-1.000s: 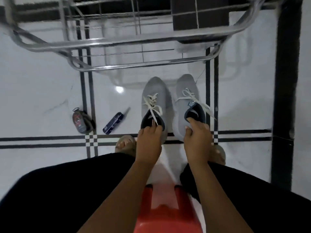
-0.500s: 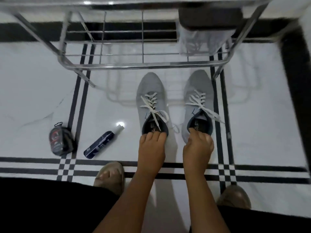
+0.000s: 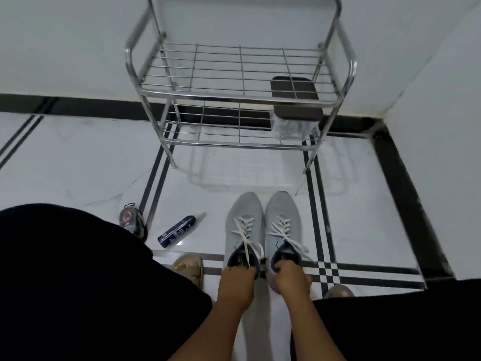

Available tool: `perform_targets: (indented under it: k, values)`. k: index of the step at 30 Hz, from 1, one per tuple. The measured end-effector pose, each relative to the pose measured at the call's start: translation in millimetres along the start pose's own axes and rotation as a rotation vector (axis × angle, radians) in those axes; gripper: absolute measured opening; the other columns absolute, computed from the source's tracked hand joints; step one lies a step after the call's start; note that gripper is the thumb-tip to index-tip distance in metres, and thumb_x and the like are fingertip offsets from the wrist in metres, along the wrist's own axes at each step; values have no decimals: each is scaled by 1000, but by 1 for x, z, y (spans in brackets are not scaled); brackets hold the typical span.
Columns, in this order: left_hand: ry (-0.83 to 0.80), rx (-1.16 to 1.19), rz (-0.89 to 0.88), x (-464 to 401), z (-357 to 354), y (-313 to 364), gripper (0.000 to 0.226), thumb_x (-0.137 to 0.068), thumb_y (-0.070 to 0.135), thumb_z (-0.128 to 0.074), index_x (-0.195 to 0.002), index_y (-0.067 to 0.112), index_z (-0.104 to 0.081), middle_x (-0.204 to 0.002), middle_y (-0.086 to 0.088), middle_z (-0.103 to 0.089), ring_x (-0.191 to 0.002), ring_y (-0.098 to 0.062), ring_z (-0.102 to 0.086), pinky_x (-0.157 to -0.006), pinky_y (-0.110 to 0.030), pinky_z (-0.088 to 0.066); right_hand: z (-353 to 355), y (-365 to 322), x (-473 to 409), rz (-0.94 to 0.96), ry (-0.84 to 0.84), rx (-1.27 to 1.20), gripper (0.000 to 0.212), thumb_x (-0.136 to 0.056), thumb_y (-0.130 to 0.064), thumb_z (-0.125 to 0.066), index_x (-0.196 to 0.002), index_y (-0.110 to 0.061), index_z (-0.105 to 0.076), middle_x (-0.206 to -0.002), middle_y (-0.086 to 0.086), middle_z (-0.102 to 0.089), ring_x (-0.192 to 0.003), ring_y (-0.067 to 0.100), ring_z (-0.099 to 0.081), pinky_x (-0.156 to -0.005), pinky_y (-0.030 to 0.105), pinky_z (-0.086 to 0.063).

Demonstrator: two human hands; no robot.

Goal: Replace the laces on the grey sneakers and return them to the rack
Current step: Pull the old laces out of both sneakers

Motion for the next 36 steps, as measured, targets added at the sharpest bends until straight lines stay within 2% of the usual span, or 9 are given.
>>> perform_targets:
  k: [3,7,10,15,21,26,31,32,36]
  values:
    - [-151,155,91,8,5,-2,28,-94,24,-47,-115,14,-61,-117,-12,-63,-108,-32,-59,-87,-35,-46,18,1,-3,-1,-21,-93,16,-78,-25,-53,-81,-20,-68,-91,5,-68,-96,30,-65,-79,30,-48]
    - [127,590,474,1,31,-18,29,-91,30,-39,-97,16,-64,-106,-8,-66,-99,-29,-61,-72,-31,-42,45,-19,1,104,242,-434,17,-90,-18,-56,-86,-17,-73,-94,3,-71,-89,24,-64,-75,30,-48]
    - [240,696,625,-7,33,-37,20,-90,23,-42,-103,18,-57,-108,-5,-61,-102,-28,-58,-71,-31,-41,39,-47,-7,219,128,-646,13,-88,-14,-63,-94,-14,-75,-96,3,-74,-92,20,-66,-88,33,-52]
    - [140,686,498,-11,3,-42,20,-90,28,-53,-108,19,-54,-111,-5,-54,-103,-24,-56,-83,-36,-48,4,-78,-28,281,25,-437,10,-84,-26,-68,-88,-19,-74,-92,-2,-72,-90,17,-65,-81,26,-51]
    - [232,522,387,-17,4,-46,11,-94,24,-47,-100,21,-56,-103,1,-55,-92,-18,-56,-72,-35,-48,-13,-77,-36,210,117,-275,17,-84,-23,-55,-73,-16,-66,-80,-1,-68,-78,22,-62,-69,32,-53]
    - [219,430,357,-20,-3,-46,15,-94,21,-42,-96,20,-57,-100,1,-57,-90,-18,-56,-75,-38,-51,27,-80,-33,75,251,-772,21,-98,-24,-45,-87,-13,-57,-88,7,-62,-77,22,-57,-62,29,-39]
    - [238,407,328,-19,-8,-42,8,-91,27,-48,-97,22,-50,-99,4,-52,-92,-18,-52,-67,-35,-48,104,-85,-39,204,356,-1221,12,-97,-23,-53,-95,-17,-63,-85,2,-66,-78,16,-64,-73,28,-53]
    - [238,419,321,-19,-9,-42,10,-91,28,-49,-99,23,-49,-100,5,-51,-94,-18,-51,-66,-33,-45,105,-81,-42,202,328,-1166,12,-97,-22,-52,-91,-18,-61,-86,3,-66,-79,18,-65,-72,29,-52]
    - [238,560,297,-24,-9,-42,15,-86,23,-56,-100,26,-51,-102,6,-51,-93,-17,-53,-72,-36,-50,61,-50,-53,62,80,-406,20,-96,-13,-39,-91,-6,-58,-91,11,-61,-83,27,-58,-69,32,-44]
Point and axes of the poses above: each hand's wrist, its own x-axis away from the middle knuckle, its own z-axis out of the back of the hand, y = z × x, the point moved 3 cm from there along -x, towards the middle knuckle
